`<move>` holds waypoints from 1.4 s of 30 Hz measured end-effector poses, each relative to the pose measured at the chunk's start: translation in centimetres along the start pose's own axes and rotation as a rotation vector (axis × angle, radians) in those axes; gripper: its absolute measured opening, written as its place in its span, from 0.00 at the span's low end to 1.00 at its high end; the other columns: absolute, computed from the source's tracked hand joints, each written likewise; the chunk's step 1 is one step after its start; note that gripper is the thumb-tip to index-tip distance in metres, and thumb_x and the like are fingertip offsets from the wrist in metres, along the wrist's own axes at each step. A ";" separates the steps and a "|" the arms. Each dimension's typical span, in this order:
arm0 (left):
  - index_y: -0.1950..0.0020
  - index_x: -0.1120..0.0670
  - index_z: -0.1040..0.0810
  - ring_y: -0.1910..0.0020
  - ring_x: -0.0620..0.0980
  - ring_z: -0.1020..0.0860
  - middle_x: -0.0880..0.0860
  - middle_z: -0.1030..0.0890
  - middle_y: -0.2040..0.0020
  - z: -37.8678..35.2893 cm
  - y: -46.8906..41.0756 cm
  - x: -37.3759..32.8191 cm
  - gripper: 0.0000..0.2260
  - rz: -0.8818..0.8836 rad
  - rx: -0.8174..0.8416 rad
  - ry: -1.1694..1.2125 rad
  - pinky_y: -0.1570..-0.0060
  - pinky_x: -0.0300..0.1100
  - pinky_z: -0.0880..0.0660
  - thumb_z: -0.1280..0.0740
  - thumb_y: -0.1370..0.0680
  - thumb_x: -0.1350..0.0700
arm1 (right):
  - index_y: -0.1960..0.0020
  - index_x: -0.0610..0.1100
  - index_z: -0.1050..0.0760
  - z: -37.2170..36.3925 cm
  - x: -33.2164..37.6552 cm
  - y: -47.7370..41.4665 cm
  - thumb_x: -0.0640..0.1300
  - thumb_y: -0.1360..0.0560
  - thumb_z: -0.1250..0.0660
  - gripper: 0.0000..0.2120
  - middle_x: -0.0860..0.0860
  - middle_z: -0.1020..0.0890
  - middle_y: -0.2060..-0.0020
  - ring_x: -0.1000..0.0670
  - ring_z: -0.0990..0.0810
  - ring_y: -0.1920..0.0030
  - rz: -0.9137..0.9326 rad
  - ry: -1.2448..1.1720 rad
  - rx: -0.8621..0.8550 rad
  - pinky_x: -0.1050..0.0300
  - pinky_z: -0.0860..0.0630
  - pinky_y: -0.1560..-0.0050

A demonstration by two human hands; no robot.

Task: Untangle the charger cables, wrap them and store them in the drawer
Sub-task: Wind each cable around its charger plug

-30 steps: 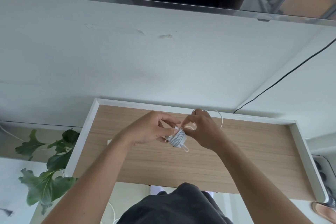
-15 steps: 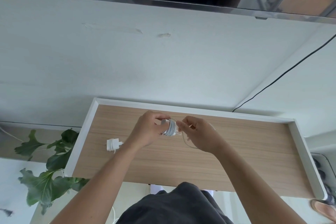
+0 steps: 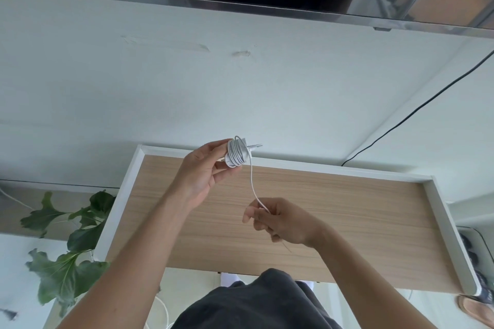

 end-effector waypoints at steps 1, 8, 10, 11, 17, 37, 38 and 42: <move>0.36 0.58 0.13 0.49 0.55 0.12 0.61 0.11 0.42 0.1 0.1 -0.4 0.12 0.000 0.019 0.008 0.45 0.50 0.12 0.25 0.18 0.56 | 0.45 0.44 0.16 0.1 0.0 0.2 0.57 0.11 0.36 0.19 0.53 0.29 0.66 0.54 0.33 0.68 0.012 -0.075 -0.007 0.57 0.32 0.64; 0.36 0.58 0.13 0.46 0.59 0.11 0.62 0.12 0.39 1.9 -0.7 -0.3 0.10 -0.172 -0.186 -0.205 0.42 0.54 0.12 0.25 0.16 0.57 | 0.40 0.41 0.19 0.4 1.3 0.9 0.60 0.09 0.49 0.27 0.40 0.41 0.65 0.46 0.43 0.67 0.182 -0.253 -0.169 0.52 0.41 0.67; 0.37 0.53 0.12 0.47 0.57 0.10 0.55 0.13 0.40 2.8 -1.1 0.3 0.09 -0.277 -0.329 -0.415 0.46 0.52 0.11 0.26 0.16 0.55 | 0.44 0.40 0.17 0.3 1.8 0.7 0.58 0.09 0.46 0.26 0.40 0.40 0.66 0.46 0.41 0.68 0.204 -0.230 -0.196 0.51 0.38 0.68; 0.38 0.51 0.12 0.50 0.53 0.11 0.50 0.13 0.41 3.2 -1.2 0.5 0.09 -0.325 -0.377 -0.529 0.48 0.51 0.11 0.26 0.16 0.54 | 0.46 0.41 0.16 0.3 1.9 0.6 0.57 0.09 0.45 0.25 0.41 0.38 0.67 0.46 0.40 0.68 0.215 -0.204 -0.200 0.52 0.36 0.68; 0.41 0.50 0.11 0.58 0.50 0.11 0.44 0.12 0.46 4.0 -2.0 2.8 0.07 -0.384 -0.413 -0.816 0.50 0.52 0.13 0.27 0.17 0.54 | 0.50 0.43 0.15 -0.3 2.9 0.0 0.55 0.09 0.41 0.23 0.56 0.28 0.64 0.50 0.34 0.67 0.252 -0.095 -0.151 0.57 0.30 0.64; 0.32 0.53 0.13 0.37 0.61 0.13 0.60 0.13 0.37 1.3 2.1 1.1 0.12 0.220 0.443 -0.594 0.38 0.56 0.14 0.27 0.15 0.57 | 0.59 0.49 0.17 4.7 0.7 -1.7 0.62 0.17 0.29 0.20 0.56 0.23 0.66 0.53 0.32 0.68 -0.039 -0.026 -0.299 0.59 0.31 0.64; 0.33 0.51 0.13 0.39 0.61 0.12 0.61 0.13 0.37 1.1 2.0 1.5 0.11 0.219 0.411 -0.623 0.38 0.56 0.14 0.26 0.16 0.57 | 0.59 0.49 0.17 4.9 1.2 -1.9 0.61 0.16 0.30 0.20 0.57 0.22 0.65 0.55 0.30 0.69 -0.027 0.032 -0.306 0.61 0.31 0.63; 0.33 0.45 0.13 0.43 0.58 0.11 0.57 0.17 0.37 1.0 1.1 2.6 0.13 0.149 0.245 -0.728 0.45 0.52 0.12 0.24 0.17 0.57 | 0.56 0.49 0.18 4.3 2.5 -2.1 0.55 0.11 0.38 0.20 0.57 0.23 0.65 0.60 0.29 0.72 0.022 0.188 -0.313 0.61 0.31 0.62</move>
Point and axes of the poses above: each hand's wrist, its own y-axis away from the middle knuckle, its own z-axis out of the back of the hand, x = y × z, the point moved 1 cm from there along -y, towards the middle knuckle
